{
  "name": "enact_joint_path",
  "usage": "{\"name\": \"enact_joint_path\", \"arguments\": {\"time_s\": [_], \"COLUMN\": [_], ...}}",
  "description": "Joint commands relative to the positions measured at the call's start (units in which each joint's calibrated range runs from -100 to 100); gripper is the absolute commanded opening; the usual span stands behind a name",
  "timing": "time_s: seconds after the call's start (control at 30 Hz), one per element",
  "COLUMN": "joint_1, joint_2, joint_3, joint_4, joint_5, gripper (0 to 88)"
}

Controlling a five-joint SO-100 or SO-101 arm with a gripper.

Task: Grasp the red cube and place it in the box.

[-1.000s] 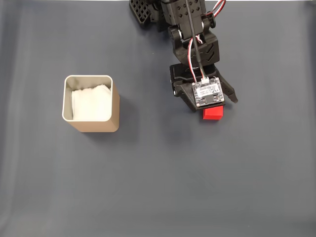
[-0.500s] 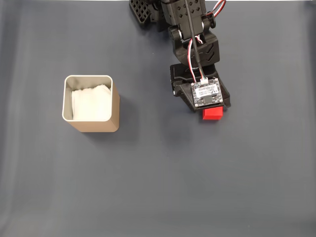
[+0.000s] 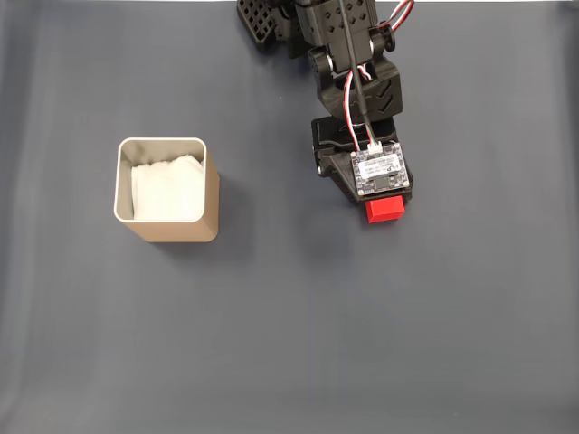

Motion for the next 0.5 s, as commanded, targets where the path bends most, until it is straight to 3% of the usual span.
{"name": "enact_joint_path", "arguments": {"time_s": [0.0, 0.47], "joint_1": [0.67, 1.16], "joint_2": [0.28, 1.41], "joint_3": [-2.21, -3.58], "joint_4": [0.32, -0.74], "joint_5": [0.59, 0.20], "gripper": [26.0, 33.9]}}
